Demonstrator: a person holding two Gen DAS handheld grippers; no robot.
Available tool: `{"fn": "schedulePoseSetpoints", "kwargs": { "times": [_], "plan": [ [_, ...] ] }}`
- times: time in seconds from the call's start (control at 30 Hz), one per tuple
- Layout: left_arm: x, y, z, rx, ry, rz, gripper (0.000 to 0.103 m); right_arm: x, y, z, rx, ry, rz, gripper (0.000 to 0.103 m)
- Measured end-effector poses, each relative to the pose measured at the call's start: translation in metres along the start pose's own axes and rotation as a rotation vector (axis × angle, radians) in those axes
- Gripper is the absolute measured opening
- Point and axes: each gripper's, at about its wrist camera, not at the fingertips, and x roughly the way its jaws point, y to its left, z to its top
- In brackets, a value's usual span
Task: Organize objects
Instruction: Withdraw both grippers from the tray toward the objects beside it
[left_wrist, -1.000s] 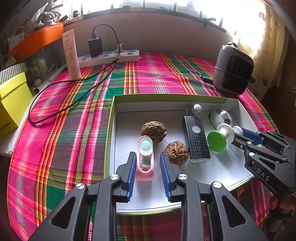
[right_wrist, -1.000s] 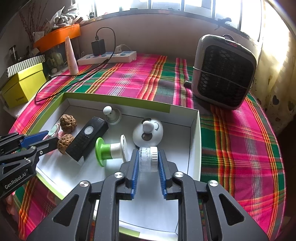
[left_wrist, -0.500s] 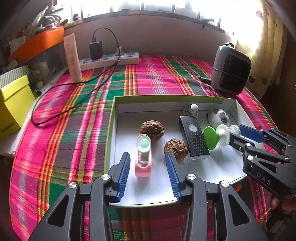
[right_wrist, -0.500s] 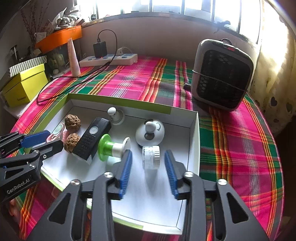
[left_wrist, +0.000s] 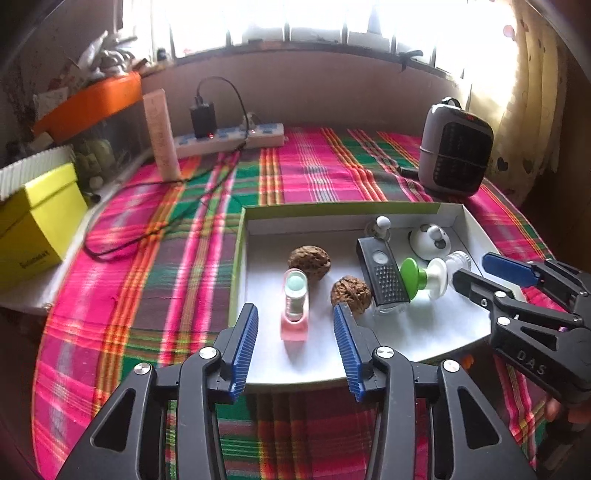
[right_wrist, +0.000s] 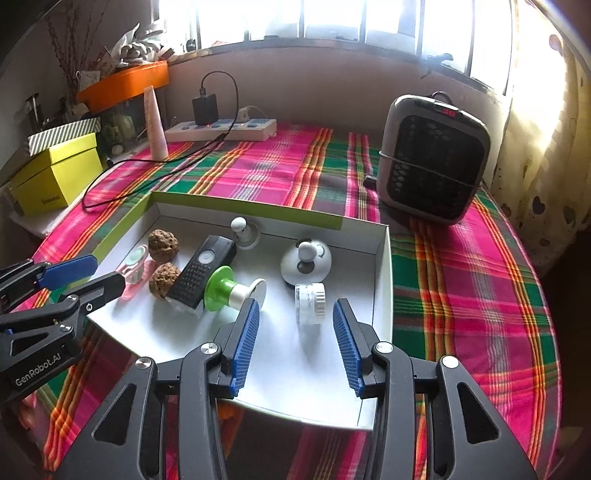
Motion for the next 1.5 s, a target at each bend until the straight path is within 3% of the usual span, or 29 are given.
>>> {"fn": "schedulePoseSetpoints", "kwargs": {
  "times": [0.13,0.23,1.03,1.5],
  "plan": [
    [-0.008,0.000,-0.003,0.005,-0.021,-0.003,0.041,-0.007,0.003,-0.003,0.003,-0.012,0.001,0.043],
    [-0.015,-0.004,-0.006,0.030,-0.063,0.047,0.041,-0.013,0.004,-0.007,0.010,-0.022,0.002,0.043],
    [-0.040,-0.012,-0.025,0.044,-0.086,0.002,0.041,-0.040,0.008,-0.038,0.047,-0.042,0.020,0.043],
    [-0.043,-0.003,-0.045,0.009,-0.061,-0.117,0.041,-0.049,0.005,-0.053,0.068,-0.043,0.036,0.043]
  ]
}}
